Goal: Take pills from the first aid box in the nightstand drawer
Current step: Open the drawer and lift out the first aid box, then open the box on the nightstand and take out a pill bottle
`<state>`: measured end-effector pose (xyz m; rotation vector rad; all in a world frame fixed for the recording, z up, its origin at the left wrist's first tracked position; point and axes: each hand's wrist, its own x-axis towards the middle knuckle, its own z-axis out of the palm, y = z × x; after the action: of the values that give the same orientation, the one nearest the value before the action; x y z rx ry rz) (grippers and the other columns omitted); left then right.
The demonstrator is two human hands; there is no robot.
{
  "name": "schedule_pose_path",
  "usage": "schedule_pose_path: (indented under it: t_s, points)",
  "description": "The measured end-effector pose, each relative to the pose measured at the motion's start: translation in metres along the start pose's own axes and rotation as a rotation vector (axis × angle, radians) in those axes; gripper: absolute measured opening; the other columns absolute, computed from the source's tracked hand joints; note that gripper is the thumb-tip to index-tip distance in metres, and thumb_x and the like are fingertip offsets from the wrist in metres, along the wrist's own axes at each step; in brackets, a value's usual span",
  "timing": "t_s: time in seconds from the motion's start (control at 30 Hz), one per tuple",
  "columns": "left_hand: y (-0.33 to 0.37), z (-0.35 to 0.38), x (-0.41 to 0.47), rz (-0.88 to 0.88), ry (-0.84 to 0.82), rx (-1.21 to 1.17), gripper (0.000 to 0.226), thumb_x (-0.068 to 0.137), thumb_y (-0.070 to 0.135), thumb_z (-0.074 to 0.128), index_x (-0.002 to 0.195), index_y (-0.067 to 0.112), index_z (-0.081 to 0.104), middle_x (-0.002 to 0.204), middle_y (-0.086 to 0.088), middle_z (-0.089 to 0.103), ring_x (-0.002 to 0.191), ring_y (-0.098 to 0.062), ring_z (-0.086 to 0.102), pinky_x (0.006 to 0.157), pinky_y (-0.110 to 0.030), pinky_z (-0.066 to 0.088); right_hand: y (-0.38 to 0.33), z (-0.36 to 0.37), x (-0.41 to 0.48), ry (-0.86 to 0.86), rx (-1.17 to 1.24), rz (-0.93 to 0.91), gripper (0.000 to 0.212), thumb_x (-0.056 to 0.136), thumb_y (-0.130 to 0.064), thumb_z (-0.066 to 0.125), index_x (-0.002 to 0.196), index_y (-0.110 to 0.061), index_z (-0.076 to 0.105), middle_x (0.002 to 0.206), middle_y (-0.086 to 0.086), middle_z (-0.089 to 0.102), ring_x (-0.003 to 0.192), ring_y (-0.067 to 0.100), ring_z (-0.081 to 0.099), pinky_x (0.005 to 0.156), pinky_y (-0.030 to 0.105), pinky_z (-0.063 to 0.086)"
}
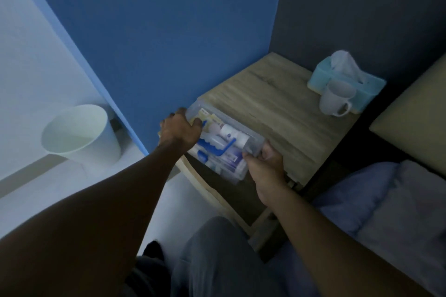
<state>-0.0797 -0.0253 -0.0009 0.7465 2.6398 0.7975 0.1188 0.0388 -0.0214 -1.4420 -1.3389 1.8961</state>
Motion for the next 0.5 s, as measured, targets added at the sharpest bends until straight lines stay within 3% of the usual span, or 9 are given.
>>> schedule_pose_path:
  t_s: [0.13,0.33,0.5]
  points:
    - [0.028,-0.034,0.010,0.056,0.097,-0.072,0.053,0.086,0.042,0.054,0.131,0.013,0.055,0.126,-0.020,0.062,0.120,-0.040,0.054,0.105,-0.041,0.044,-0.037,0.001,-0.003,-0.029,0.099,-0.054,0.045,0.086,-0.009,0.072,0.126,-0.026,0.061,0.110,0.002,0.073,0.091,0.014,0.074,0.078,0.038,0.063]
    - [0.057,-0.051,0.054,0.074,0.122,-0.216,0.060,0.084,0.045,0.056,0.138,0.020,0.052,0.135,-0.012,0.057,0.126,-0.028,0.052,0.105,-0.031,0.040,-0.094,0.010,0.021,0.026,0.136,-0.149,0.045,0.083,-0.006,0.075,0.125,-0.017,0.063,0.104,0.004,0.074,0.079,0.010,0.075,0.057,0.022,0.059]
    - [0.068,-0.035,0.103,0.114,0.109,-0.288,0.061,0.084,0.051,0.059,0.137,0.021,0.054,0.135,-0.009,0.058,0.122,-0.024,0.057,0.100,-0.022,0.040,-0.116,0.018,0.063,0.103,0.116,-0.196,0.048,0.082,-0.003,0.074,0.129,-0.008,0.062,0.112,0.012,0.073,0.091,0.020,0.075,0.076,0.034,0.064]
